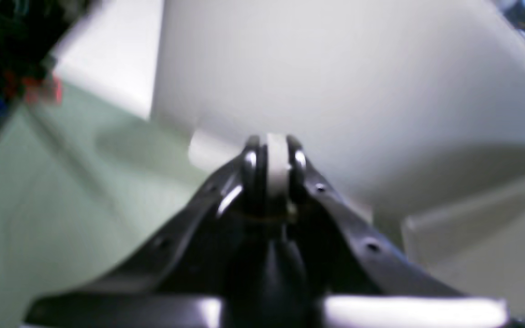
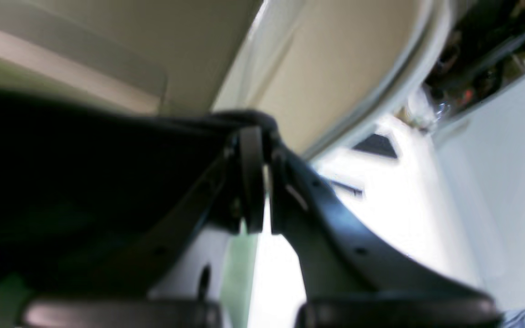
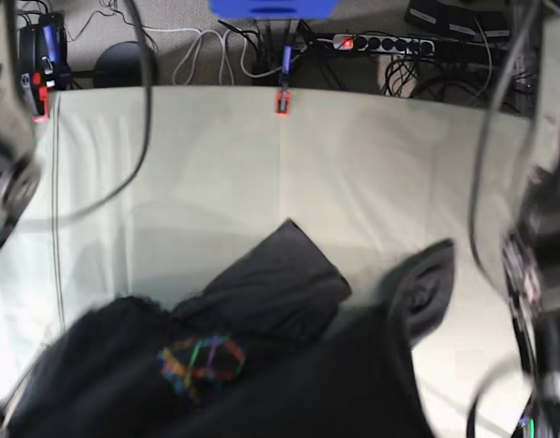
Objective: Layout the t-shirt on the table in an organized manner, then fold the t-shirt properly
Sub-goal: 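Lift the t-shirt with both grippers and flip it over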
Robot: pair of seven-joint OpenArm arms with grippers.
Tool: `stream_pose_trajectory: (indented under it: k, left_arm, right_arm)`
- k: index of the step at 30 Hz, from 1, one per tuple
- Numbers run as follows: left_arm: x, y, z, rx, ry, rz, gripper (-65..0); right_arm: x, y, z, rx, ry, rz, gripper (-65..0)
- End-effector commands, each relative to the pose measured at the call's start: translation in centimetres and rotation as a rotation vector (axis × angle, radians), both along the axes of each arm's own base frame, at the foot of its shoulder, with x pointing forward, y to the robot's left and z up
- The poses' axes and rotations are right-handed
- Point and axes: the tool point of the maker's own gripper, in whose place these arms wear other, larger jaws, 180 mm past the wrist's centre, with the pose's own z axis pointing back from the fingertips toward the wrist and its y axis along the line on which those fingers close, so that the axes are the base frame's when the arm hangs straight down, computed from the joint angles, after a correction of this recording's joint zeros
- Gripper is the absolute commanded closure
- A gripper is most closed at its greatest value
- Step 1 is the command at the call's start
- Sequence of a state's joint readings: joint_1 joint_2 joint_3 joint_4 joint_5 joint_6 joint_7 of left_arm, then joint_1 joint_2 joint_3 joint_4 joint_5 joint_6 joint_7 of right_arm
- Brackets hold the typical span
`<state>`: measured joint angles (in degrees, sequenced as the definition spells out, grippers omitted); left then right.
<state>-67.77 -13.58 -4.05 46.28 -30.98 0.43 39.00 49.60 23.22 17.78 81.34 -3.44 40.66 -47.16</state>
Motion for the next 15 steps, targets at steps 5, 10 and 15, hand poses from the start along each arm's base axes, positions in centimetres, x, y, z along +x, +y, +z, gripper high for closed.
stream_pose_trajectory:
  k: [5, 10, 15]
  left_arm:
    - [2.2, -0.3, 2.2, 0.068, -0.051, 0.034, 0.0]
    - [2.8, -1.8, -0.1, 0.097, -0.012, 0.021, 0.0]
    - [2.5, 0.3, -0.4, 0.102, 0.006, 0.048, 0.0]
  right_arm:
    - [1.2, -0.4, 11.7, -0.022, -0.216, 0.020, 0.0]
    - [2.3, 0.2, 18.1, 0.022, -0.348, 0.044, 0.0]
    - [1.5, 0.2, 19.0, 0.006, -0.365, 0.027, 0.0]
